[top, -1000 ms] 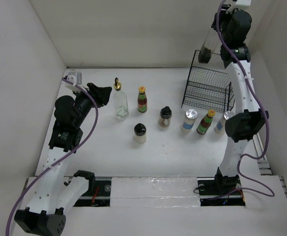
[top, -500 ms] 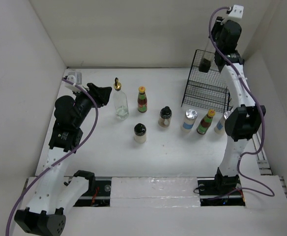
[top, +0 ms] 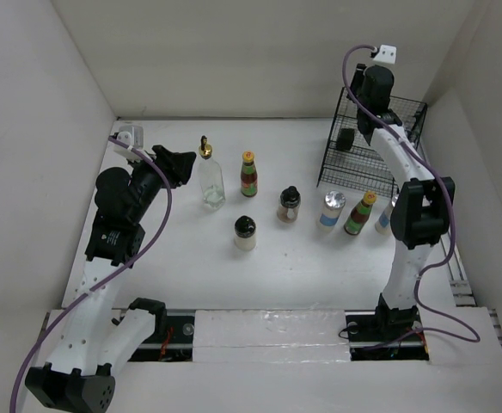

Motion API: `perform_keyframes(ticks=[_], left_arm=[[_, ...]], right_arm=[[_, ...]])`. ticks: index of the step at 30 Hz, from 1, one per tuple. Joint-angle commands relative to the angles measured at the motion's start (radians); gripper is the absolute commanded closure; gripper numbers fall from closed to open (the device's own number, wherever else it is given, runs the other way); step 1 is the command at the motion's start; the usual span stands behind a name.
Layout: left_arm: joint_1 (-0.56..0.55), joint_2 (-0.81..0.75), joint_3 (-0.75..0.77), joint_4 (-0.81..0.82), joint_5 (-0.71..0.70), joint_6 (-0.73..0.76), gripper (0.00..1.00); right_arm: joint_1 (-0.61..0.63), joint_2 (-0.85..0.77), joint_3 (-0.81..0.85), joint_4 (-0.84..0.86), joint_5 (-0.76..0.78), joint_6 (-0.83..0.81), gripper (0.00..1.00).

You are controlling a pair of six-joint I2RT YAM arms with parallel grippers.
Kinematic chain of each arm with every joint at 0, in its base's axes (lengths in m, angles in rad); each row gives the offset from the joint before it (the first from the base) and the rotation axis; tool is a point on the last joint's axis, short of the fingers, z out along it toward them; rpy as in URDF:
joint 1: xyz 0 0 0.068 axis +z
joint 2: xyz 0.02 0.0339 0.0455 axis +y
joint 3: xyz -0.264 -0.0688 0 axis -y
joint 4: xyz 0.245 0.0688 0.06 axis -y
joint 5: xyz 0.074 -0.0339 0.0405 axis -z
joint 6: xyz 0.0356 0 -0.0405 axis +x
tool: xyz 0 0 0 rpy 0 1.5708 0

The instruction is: Organize the condiment bottles

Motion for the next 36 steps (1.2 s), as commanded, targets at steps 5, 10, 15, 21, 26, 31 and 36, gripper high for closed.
perform_keyframes(ticks=[5, 10, 15, 21, 26, 31, 36], left_arm=[[0.001, -0.014, 0.0, 0.063, 0.019, -0.006, 0.55], [0.001, -0.014, 0.0, 0.054, 0.01, -0.006, 0.55], [0.001, -0.014, 0.0, 0.054, -0.001, -0.006, 0.55], [0.001, -0.014, 0.0, 0.045, -0.015, -0.015, 0.55], [0.001, -0.014, 0.021, -0.015, -0.149, -0.058, 0.58], [0.014, -0.023, 0.02, -0.043, -0.218, -0.101, 0.7], [0.023, -0.023, 0.029, -0.081, -0.291, -0.111, 0.87]], right_arm=[[0.005, -0.096, -0.042, 0.17, 0.0, 0.058, 0.67], [-0.005, -0.145, -0.042, 0.141, -0.023, 0.058, 0.36], [-0.024, -0.185, -0.002, 0.093, -0.075, 0.04, 0.23], [-0.034, -0.246, 0.012, 0.043, -0.16, 0.02, 0.19], [0.046, -0.321, -0.059, 0.043, -0.519, -0.029, 0.92], [0.224, -0.349, -0.198, 0.043, -0.755, -0.117, 0.83], [0.377, -0.34, -0.286, 0.056, -0.913, -0.186, 0.28]])
